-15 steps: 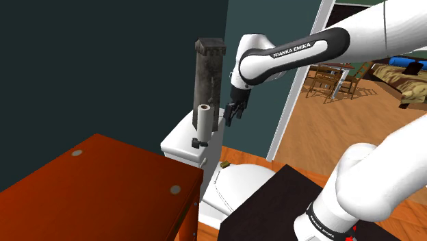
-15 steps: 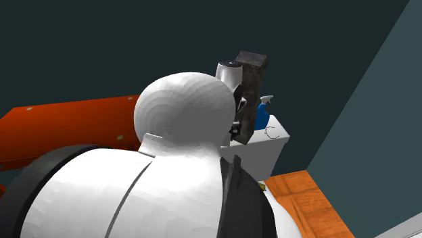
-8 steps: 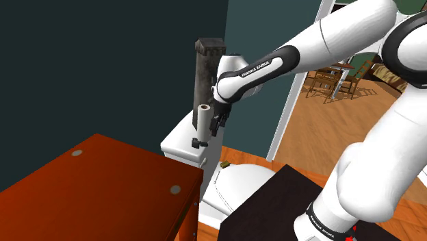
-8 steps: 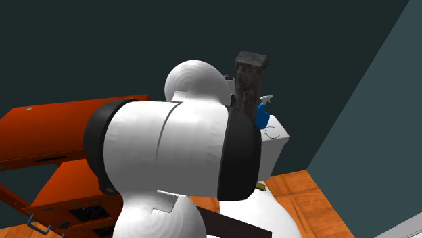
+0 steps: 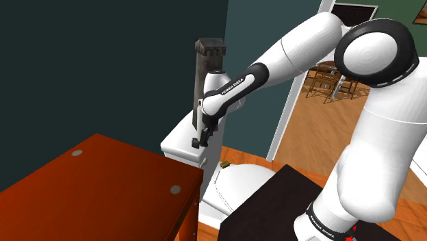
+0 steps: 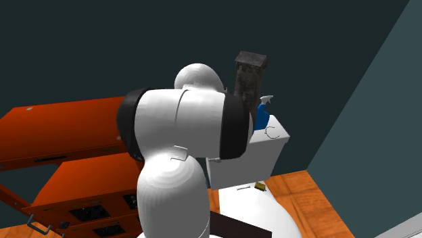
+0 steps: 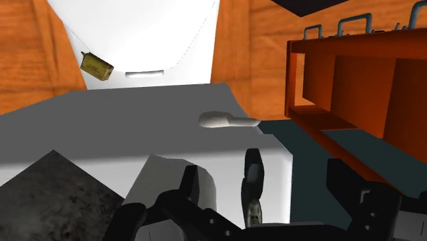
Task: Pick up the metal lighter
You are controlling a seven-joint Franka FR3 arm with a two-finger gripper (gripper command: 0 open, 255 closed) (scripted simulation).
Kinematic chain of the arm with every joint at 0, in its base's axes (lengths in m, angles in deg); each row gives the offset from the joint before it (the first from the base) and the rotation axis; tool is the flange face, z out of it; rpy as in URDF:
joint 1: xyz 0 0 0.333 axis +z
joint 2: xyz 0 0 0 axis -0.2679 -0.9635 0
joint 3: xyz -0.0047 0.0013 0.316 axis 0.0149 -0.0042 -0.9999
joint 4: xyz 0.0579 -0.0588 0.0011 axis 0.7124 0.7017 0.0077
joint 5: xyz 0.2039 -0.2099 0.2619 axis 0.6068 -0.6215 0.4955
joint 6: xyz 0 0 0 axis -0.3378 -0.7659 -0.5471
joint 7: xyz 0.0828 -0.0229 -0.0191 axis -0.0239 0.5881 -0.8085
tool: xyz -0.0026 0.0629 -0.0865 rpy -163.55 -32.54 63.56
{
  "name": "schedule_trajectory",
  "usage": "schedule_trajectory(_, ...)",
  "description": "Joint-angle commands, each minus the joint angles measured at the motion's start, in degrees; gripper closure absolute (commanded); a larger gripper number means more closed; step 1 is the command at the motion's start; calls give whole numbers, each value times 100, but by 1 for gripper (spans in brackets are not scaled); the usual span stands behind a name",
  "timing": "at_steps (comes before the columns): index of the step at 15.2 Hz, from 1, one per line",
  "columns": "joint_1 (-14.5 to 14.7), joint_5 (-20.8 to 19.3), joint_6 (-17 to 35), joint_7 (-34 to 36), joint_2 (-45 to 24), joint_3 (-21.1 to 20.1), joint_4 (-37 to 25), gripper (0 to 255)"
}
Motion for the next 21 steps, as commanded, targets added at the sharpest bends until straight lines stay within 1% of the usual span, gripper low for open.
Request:
schedule_trajectory(1,-4,24,158,-42,-144,-9,11,0)
schedule_trajectory(5,-13,81,480,-91,-419,-27,60,0)
schedule_trajectory(7,-13,80,480,-91,-419,-27,60,0)
schedule_trajectory(8,-6,81,487,-78,-451,-33,33,255)
schedule_trajectory(16,24,81,462,-26,-581,-51,-124,255)
schedule_trajectory(17,-13,81,480,-91,-419,-27,60,255)
schedule_trajectory(21,-4,31,199,-48,-177,-10,19,255)
